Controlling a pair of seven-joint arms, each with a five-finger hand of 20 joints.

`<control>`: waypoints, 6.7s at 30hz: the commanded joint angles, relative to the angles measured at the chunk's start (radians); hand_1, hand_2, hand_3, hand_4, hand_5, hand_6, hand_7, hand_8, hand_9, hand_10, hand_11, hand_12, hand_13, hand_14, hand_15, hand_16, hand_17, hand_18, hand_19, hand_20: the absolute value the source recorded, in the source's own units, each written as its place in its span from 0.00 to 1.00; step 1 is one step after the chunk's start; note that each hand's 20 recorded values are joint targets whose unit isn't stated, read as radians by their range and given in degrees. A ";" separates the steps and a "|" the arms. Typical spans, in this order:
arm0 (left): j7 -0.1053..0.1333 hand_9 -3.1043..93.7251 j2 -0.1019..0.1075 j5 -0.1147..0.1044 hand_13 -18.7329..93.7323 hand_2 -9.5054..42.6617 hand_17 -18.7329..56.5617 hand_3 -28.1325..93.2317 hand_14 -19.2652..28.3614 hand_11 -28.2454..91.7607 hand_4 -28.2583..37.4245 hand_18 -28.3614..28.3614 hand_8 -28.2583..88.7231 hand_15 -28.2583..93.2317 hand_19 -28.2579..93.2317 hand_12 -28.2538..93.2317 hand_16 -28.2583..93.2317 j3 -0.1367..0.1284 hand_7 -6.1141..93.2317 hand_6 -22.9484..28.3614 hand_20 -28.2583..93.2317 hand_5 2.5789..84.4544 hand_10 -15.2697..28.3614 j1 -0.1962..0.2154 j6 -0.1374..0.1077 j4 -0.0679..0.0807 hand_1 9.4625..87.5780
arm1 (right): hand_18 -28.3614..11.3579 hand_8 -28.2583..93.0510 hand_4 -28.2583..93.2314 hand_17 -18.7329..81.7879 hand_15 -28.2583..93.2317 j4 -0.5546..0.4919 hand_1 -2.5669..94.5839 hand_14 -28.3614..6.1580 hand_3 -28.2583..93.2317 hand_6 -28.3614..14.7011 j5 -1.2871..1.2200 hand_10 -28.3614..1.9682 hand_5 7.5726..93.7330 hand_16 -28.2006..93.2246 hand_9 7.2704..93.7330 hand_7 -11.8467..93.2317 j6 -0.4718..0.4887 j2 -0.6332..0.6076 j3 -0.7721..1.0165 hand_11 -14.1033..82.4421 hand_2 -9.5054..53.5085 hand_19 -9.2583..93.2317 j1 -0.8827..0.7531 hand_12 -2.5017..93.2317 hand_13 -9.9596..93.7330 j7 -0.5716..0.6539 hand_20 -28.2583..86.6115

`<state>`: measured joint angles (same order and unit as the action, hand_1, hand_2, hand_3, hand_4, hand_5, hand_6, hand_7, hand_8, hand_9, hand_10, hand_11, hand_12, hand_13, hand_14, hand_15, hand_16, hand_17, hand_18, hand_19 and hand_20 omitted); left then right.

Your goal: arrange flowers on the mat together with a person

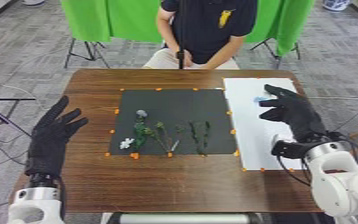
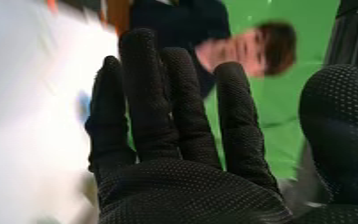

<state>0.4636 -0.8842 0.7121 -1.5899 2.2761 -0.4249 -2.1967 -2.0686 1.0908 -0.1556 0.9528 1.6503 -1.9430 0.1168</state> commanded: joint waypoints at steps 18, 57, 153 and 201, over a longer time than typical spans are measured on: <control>-0.008 0.41 -0.004 -0.002 0.41 0.26 0.13 0.91 0.93 0.42 0.08 0.90 0.16 0.61 0.61 0.31 0.18 0.005 0.19 0.52 0.35 0.38 0.74 0.000 -0.017 -0.006 0.20 | 0.10 0.12 0.02 0.41 0.87 0.195 0.30 0.43 0.82 0.69 0.839 0.44 0.47 0.35 0.57 0.30 -0.033 -0.269 -0.075 0.68 0.09 0.86 0.134 0.22 0.66 0.449 0.53; 0.001 0.41 -0.002 -0.025 0.41 0.26 0.13 0.91 0.94 0.43 0.08 0.90 0.16 0.61 0.61 0.31 0.18 0.014 0.19 0.52 0.35 0.38 0.74 -0.011 -0.020 0.000 0.21 | 0.24 0.22 0.00 0.49 0.69 0.502 0.63 0.69 0.77 0.74 1.255 0.79 0.84 0.40 0.93 0.36 -0.241 -0.262 -0.520 0.37 0.00 0.86 0.357 0.42 0.87 0.531 0.48; -0.046 0.41 -0.025 -0.010 0.41 0.26 0.13 0.91 0.94 0.43 0.08 0.90 0.16 0.62 0.61 0.31 0.17 -0.003 0.20 0.53 0.35 0.38 0.74 -0.031 0.020 0.016 0.21 | 0.27 0.11 0.00 0.33 0.76 0.496 0.42 0.54 0.88 0.80 1.449 0.56 0.68 0.35 0.63 0.31 0.259 0.217 -1.263 0.58 0.00 0.74 1.043 0.23 0.63 0.168 0.48; 0.054 0.41 0.001 -0.054 0.41 0.30 0.13 0.88 0.94 0.43 0.00 0.91 0.16 0.61 0.62 0.31 0.18 0.001 0.19 0.52 0.36 0.39 0.75 0.042 -0.022 0.011 0.10 | 0.18 0.14 0.02 0.24 0.62 -0.012 0.23 0.29 0.88 0.66 0.009 0.40 0.47 0.32 0.49 0.25 0.270 0.097 -0.186 0.34 0.15 0.63 0.316 0.19 0.48 0.179 0.45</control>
<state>0.5136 -0.8857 0.6555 -1.5859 2.3039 -0.4317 -2.1856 -2.0444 1.4392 0.1820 1.1159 1.2514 -1.3838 0.3825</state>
